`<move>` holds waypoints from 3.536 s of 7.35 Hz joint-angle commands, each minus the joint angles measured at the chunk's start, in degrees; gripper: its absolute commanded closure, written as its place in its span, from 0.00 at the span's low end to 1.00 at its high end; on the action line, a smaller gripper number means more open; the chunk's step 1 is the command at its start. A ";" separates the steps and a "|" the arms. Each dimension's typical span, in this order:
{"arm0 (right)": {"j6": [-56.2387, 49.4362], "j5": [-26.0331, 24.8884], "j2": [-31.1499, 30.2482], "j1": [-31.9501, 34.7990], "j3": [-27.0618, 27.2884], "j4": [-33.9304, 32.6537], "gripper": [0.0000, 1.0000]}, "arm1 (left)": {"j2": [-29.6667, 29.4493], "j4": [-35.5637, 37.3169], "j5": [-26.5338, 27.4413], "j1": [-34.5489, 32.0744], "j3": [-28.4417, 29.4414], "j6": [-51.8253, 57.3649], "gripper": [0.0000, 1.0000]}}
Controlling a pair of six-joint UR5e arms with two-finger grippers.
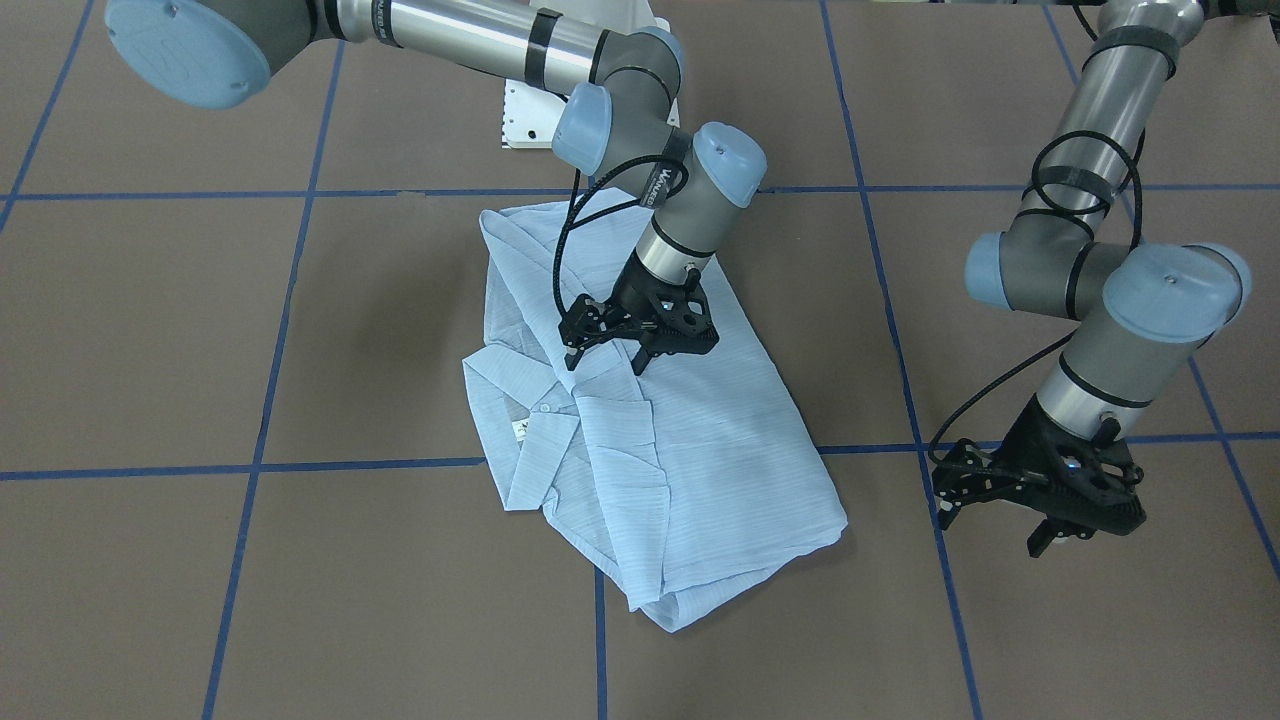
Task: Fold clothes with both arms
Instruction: 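Fold the shirt's outer half over the other half with the right gripper, then release the shirt and raise the right gripper away, then lower the left gripper to the folded shirt's edge nearest the robot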
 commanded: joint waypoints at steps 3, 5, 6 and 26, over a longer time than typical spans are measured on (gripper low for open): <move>-7.66 2.50 -0.56 4.40 1.14 -7.87 0.00 | 0.09 -0.09 0.00 0.00 0.00 -0.07 0.00; -13.98 2.52 -7.64 8.71 7.08 -8.41 0.00 | 0.09 -0.09 0.00 0.00 -0.09 -0.16 0.00; -17.41 2.43 -12.64 11.25 10.51 -8.24 0.00 | 0.61 -0.09 0.00 0.00 -0.52 -0.16 0.00; -4.78 20.98 -36.42 18.22 44.47 15.05 0.00 | 14.24 21.18 19.16 43.41 -41.40 -66.17 0.14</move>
